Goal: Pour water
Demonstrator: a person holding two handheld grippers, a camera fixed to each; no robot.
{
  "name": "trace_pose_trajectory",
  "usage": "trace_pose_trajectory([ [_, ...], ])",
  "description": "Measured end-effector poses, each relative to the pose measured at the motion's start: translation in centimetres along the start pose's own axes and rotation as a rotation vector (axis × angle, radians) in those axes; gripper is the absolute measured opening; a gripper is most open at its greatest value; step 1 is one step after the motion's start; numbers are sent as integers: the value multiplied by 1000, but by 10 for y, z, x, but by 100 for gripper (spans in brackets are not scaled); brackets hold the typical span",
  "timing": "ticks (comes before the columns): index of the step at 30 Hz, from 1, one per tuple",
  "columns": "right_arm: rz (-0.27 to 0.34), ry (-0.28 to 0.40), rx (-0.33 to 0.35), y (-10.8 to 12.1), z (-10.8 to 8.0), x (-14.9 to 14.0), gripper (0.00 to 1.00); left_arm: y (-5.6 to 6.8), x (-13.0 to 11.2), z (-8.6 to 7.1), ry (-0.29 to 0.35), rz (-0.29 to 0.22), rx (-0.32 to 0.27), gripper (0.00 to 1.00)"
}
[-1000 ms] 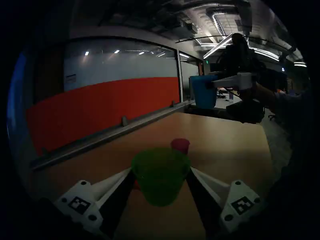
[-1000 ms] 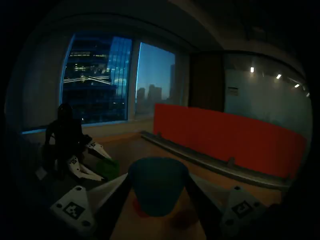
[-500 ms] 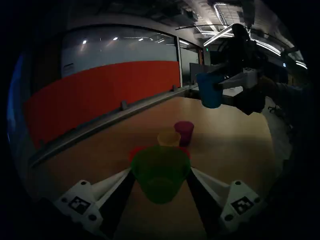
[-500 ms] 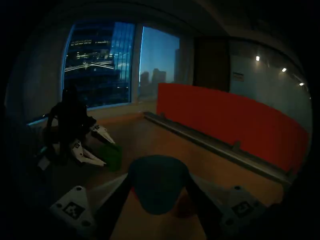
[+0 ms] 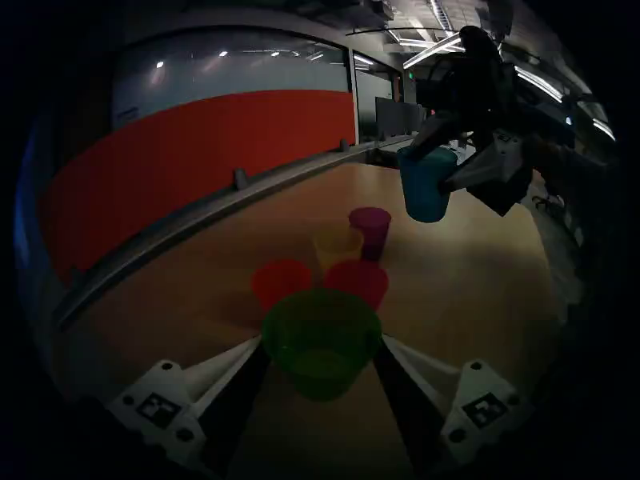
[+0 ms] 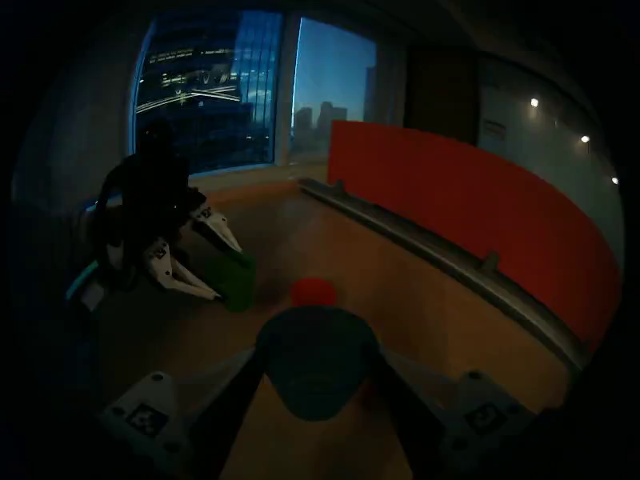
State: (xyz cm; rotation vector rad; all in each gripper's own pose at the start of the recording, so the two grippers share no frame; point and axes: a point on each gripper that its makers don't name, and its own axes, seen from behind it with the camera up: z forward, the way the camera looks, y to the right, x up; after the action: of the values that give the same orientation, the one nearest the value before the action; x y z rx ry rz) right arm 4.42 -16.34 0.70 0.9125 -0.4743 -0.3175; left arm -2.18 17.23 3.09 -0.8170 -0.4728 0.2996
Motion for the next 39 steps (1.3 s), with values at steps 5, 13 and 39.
trace_pose_trajectory([
  [5,-7,-47,12,-1,8,-17,94,-3,-9,6,-41,4,-4,85],
  [13,-15,-113,28,-2,19,-41,95,-6,-20,14,-81,-1,-14,86],
  [39,6,-193,63,-4,51,-81,96,-10,-40,44,-140,-3,-49,87],
])
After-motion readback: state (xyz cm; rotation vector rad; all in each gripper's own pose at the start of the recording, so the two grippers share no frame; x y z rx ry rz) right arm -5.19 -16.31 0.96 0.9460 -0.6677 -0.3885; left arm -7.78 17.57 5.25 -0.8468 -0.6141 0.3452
